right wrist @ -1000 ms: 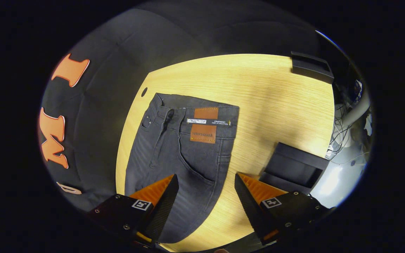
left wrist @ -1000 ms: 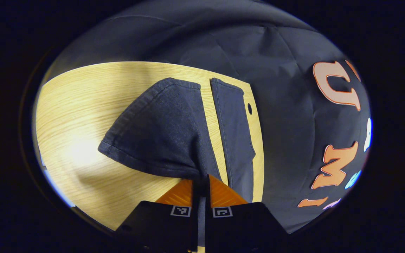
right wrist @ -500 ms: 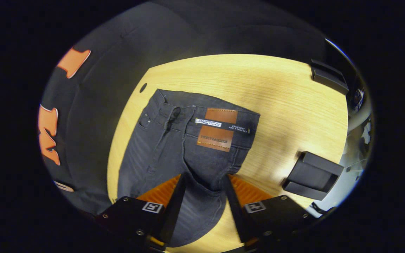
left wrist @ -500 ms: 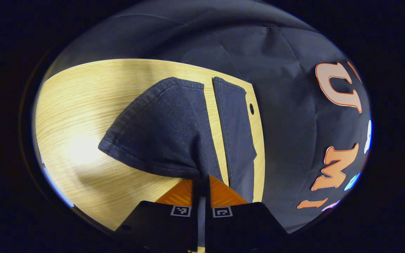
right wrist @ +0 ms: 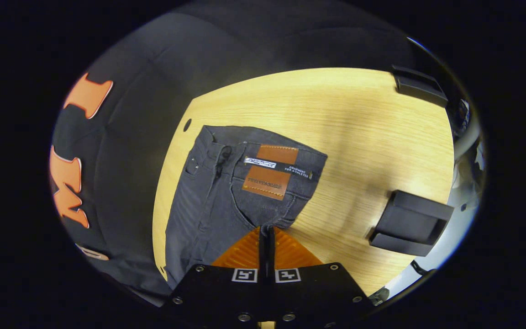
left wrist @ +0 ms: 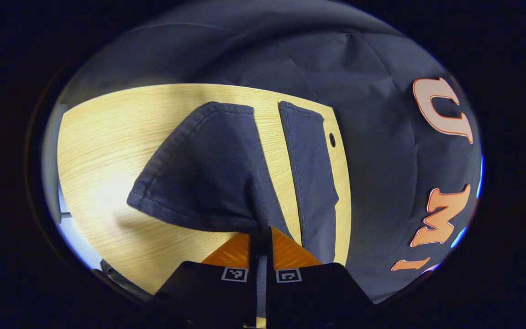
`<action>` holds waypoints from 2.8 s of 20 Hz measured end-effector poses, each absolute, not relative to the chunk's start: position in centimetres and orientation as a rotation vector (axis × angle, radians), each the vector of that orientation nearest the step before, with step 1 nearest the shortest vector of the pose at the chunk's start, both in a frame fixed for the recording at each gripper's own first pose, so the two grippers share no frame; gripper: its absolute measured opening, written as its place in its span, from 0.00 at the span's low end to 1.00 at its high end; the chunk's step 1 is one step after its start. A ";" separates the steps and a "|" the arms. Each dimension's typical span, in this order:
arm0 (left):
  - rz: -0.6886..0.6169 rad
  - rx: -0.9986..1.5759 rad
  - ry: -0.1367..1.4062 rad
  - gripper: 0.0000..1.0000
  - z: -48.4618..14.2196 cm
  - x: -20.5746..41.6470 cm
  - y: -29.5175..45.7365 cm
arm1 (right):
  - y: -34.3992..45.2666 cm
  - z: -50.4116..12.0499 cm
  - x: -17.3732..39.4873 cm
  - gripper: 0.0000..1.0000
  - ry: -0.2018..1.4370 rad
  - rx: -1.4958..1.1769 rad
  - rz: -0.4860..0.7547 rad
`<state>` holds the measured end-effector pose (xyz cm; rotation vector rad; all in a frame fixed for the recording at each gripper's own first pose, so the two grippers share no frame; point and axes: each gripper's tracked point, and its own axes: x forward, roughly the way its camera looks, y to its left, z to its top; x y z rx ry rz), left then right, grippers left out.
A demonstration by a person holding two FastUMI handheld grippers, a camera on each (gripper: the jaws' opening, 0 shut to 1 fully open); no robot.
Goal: Grasp the waist and the cuffs of the jeans and fold them to make the two legs overlap; first hold the waist and fold one-third of the jeans toward the cuffs, then hold the cuffs and fold the remaining one-third in the same direction to finish folding.
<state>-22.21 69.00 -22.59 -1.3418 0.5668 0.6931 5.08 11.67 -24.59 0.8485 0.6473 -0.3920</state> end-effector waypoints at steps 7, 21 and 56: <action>0.730 -1.252 0.567 0.08 -16.2 -23.1 68.6 | 14.0 -18.4 6.4 0.00 0.605 0.861 -0.233; 0.921 -1.127 1.094 0.08 -16.1 -18.5 71.5 | 19.0 -14.0 17.6 0.00 0.631 0.894 -0.228; 0.218 -1.003 0.484 0.98 -2.4 -4.4 72.4 | 17.4 -10.6 12.3 0.98 0.466 0.787 -0.095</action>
